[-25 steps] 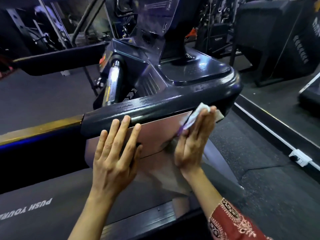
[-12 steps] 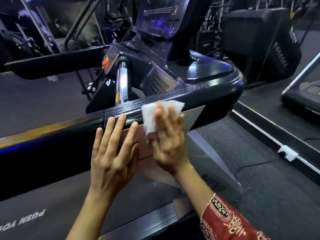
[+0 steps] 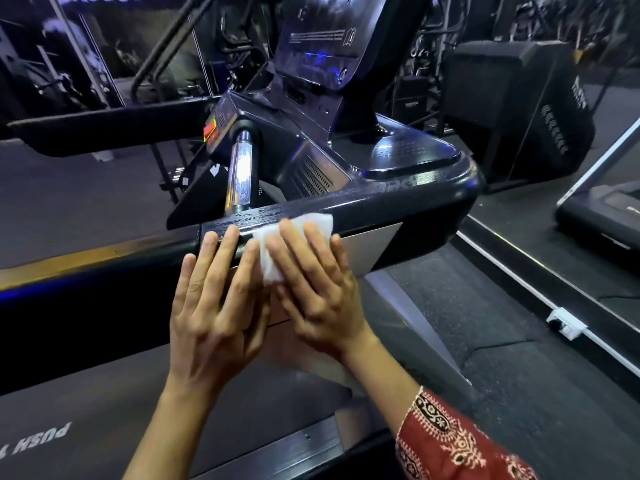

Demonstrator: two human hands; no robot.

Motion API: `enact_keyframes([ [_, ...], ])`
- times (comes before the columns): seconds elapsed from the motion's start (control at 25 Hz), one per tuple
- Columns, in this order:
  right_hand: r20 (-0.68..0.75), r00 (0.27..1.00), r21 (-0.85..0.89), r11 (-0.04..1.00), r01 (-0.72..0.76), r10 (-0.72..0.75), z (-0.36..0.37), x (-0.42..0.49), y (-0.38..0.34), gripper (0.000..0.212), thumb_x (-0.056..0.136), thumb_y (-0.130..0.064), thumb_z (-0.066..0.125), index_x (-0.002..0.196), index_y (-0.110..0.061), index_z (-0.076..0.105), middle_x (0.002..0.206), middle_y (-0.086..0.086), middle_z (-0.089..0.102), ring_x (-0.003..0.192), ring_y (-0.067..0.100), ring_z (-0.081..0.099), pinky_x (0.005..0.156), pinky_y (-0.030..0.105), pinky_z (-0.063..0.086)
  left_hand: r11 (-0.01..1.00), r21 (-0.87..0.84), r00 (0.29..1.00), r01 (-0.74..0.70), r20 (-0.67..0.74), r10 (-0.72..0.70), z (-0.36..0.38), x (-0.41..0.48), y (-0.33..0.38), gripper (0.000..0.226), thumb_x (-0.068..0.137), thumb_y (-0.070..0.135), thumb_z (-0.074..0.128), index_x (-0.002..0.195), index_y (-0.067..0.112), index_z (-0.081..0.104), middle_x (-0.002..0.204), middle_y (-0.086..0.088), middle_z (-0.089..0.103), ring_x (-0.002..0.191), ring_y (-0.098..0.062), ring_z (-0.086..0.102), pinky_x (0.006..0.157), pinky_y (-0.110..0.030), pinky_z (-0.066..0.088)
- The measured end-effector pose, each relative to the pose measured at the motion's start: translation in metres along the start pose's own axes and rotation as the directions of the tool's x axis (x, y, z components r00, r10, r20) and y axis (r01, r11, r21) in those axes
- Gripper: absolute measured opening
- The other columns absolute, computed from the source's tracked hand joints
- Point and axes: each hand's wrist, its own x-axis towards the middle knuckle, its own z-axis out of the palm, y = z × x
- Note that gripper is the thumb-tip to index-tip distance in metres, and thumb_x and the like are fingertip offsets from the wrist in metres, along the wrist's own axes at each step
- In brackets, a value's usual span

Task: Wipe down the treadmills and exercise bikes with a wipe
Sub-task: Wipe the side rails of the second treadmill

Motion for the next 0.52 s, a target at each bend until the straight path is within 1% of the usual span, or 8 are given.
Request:
enact_keyframes([
  [0.08, 0.021, 0.999, -0.059, 0.998, 0.028, -0.026, 0.000, -0.030, 0.019, 0.056, 0.101, -0.026, 0.034, 0.153, -0.019, 0.015, 0.161, -0.001, 0.012, 0.148, 0.018, 0.012, 0.120, 0.039, 0.005, 1.000, 0.008, 1.000, 0.021, -0.004, -0.021, -0.003, -0.003, -0.002, 0.048, 0.093, 0.022, 0.049, 0.137, 0.006, 0.043, 0.142, -0.018, 0.042, 0.137, -0.031, 0.031, 0.117, -0.040, 0.018],
  [0.16, -0.072, 0.976, -0.038, 0.977, -0.209, 0.206, -0.002, -0.029, 0.025, 0.055, 0.103, -0.028, 0.026, 0.154, -0.018, 0.008, 0.161, -0.005, -0.002, 0.148, 0.017, 0.004, 0.120, 0.040, 0.001, 0.999, 0.025, 1.000, 0.025, -0.009, -0.025, -0.007, -0.007, -0.006, 0.048, 0.092, 0.022, 0.051, 0.137, 0.007, 0.043, 0.142, -0.018, 0.042, 0.137, -0.031, 0.032, 0.117, -0.040, 0.019],
  [0.24, -0.133, 0.905, 0.048, 0.915, -0.401, 0.403, 0.001, -0.004, 0.009, 0.052, 0.103, -0.027, 0.021, 0.152, -0.011, 0.014, 0.160, -0.005, -0.007, 0.148, 0.020, 0.001, 0.119, 0.043, 0.000, 0.999, 0.029, 1.000, 0.022, -0.004, -0.022, -0.009, -0.010, -0.010, 0.048, 0.092, 0.021, 0.052, 0.136, 0.007, 0.044, 0.142, -0.018, 0.042, 0.138, -0.031, 0.032, 0.117, -0.041, 0.019],
  [0.28, -0.121, 0.916, 0.064, 0.924, -0.378, 0.383, 0.006, 0.007, -0.006, 0.053, 0.103, -0.027, 0.019, 0.153, -0.011, 0.013, 0.160, -0.006, -0.007, 0.148, 0.020, 0.000, 0.119, 0.043, -0.001, 0.999, 0.033, 1.000, 0.024, -0.001, -0.024, -0.011, -0.012, -0.013, 0.048, 0.092, 0.021, 0.052, 0.136, 0.006, 0.044, 0.142, -0.018, 0.042, 0.138, -0.031, 0.032, 0.117, -0.041, 0.019],
  [0.36, -0.027, 0.989, 0.024, 0.989, -0.144, 0.145, 0.018, 0.004, -0.027, 0.055, 0.102, -0.029, 0.018, 0.154, -0.017, 0.005, 0.161, -0.006, -0.006, 0.148, 0.018, 0.001, 0.119, 0.041, -0.003, 0.999, 0.036, 1.000, 0.027, 0.002, -0.027, -0.016, -0.016, -0.021, 0.049, 0.092, 0.022, 0.052, 0.137, 0.007, 0.043, 0.142, -0.018, 0.041, 0.138, -0.031, 0.032, 0.116, -0.041, 0.019],
  [0.44, 0.031, 0.999, -0.032, 0.999, 0.028, -0.027, 0.022, -0.022, -0.021, 0.055, 0.102, -0.031, 0.019, 0.154, -0.019, 0.002, 0.161, -0.005, -0.004, 0.148, 0.017, 0.001, 0.120, 0.040, -0.002, 0.999, 0.045, 1.000, 0.030, -0.001, -0.030, -0.021, -0.022, -0.031, 0.050, 0.093, 0.023, 0.053, 0.138, 0.007, 0.043, 0.143, -0.017, 0.042, 0.138, -0.031, 0.032, 0.116, -0.042, 0.020],
  [0.48, 0.033, 0.999, -0.057, 0.998, 0.022, -0.021, 0.021, -0.034, -0.013, 0.056, 0.102, -0.032, 0.018, 0.154, -0.020, 0.001, 0.161, -0.005, -0.005, 0.148, 0.017, 0.000, 0.120, 0.040, -0.003, 0.998, 0.048, 0.999, 0.036, -0.004, -0.036, -0.023, -0.025, -0.035, 0.050, 0.093, 0.023, 0.054, 0.138, 0.007, 0.043, 0.143, -0.017, 0.042, 0.139, -0.030, 0.032, 0.116, -0.043, 0.020],
  [0.52, 0.022, 0.998, -0.057, 0.997, -0.057, 0.059, 0.017, -0.040, -0.007, 0.056, 0.102, -0.034, 0.016, 0.154, -0.021, -0.002, 0.161, -0.006, -0.007, 0.148, 0.016, -0.001, 0.120, 0.040, -0.003, 0.998, 0.048, 0.999, 0.040, -0.010, -0.040, -0.025, -0.028, -0.039, 0.050, 0.093, 0.023, 0.055, 0.138, 0.006, 0.043, 0.143, -0.017, 0.042, 0.139, -0.030, 0.031, 0.116, -0.043, 0.021],
])
